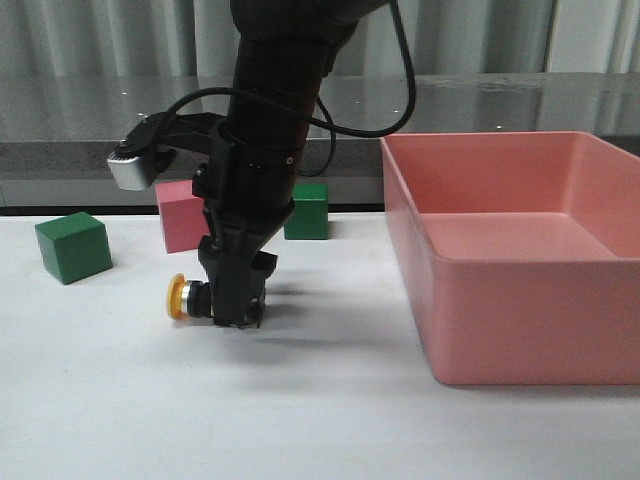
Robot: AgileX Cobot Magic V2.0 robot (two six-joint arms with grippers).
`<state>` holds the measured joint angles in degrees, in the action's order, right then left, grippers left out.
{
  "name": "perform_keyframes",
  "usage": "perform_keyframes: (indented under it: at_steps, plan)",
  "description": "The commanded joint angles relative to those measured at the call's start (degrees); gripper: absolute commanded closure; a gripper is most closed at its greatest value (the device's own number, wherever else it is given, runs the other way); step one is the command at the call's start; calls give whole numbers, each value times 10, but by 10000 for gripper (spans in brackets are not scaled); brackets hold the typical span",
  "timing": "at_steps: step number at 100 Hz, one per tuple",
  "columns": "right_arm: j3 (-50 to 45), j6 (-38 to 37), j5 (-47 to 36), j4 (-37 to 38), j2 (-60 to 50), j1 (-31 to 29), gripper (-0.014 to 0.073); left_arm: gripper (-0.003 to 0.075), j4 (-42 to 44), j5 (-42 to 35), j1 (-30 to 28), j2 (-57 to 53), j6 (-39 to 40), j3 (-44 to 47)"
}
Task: Place and stand button with both arms
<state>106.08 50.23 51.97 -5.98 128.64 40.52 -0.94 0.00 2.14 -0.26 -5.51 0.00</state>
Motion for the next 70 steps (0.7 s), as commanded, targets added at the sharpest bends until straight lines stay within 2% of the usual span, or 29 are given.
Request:
perform_keyframes:
  at_steps: [1, 8, 15, 22, 34, 41, 58, 70]
  plan:
    - [18, -7, 5, -3, -58, -1, 47, 740, -2, -43, -2, -18, 5, 26]
    - [19, -26, 19, -3, -79, -2, 61, 740, -2, -43, -2, -18, 5, 26]
    - [19, -46, 38, -2, -108, -5, 134, 740, -2, -43, -2, -18, 5, 26]
    - [19, -66, 53, -2, -140, -11, 267, 740, -2, -43, -2, -18, 5, 26]
    - [19, -100, 71, -2, -196, -33, 550, 740, -2, -43, -2, -18, 5, 26]
    - [18, -127, 78, -3, -226, -52, 672, 740, -2, -43, -2, -18, 5, 26]
    - [3, -192, 87, -4, -302, -108, 655, 740, -2, -43, -2, -18, 5, 26]
    - [-56, -220, 49, -4, -381, -151, 655, 740, -2, -43, -2, -18, 5, 26]
